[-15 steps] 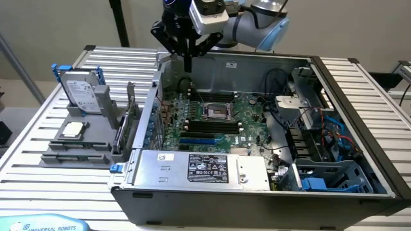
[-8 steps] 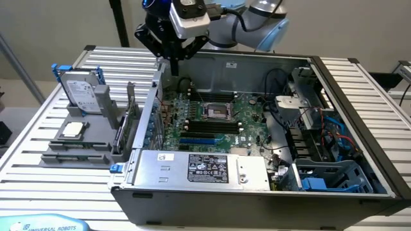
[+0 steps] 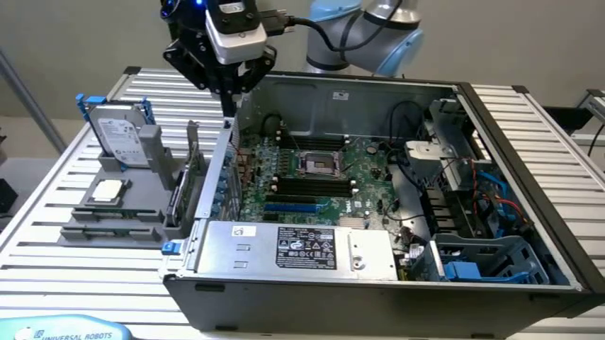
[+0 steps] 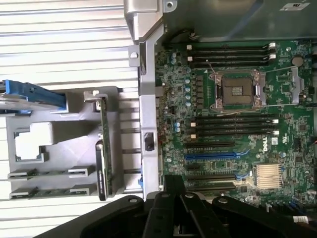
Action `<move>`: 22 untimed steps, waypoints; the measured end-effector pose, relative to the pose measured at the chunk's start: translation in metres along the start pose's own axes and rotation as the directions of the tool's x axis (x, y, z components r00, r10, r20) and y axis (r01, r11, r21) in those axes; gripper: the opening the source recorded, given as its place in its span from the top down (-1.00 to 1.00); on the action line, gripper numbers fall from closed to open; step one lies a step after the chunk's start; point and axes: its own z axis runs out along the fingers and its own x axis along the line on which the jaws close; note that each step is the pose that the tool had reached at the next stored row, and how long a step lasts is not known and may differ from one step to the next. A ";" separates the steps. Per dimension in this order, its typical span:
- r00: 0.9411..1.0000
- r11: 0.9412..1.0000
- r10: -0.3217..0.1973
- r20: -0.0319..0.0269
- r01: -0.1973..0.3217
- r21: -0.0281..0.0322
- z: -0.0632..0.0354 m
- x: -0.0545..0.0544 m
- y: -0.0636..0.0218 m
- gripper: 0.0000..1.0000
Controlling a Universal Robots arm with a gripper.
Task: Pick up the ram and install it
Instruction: 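Reach for the ram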
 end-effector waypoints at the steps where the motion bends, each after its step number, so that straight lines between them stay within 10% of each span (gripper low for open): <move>1: 1.000 1.000 0.000 0.000 0.000 0.000 0.0002 0.005 -0.0016 0.79; 22: 1.000 1.000 0.000 0.000 0.000 0.000 0.0076 0.099 -0.0283 0.79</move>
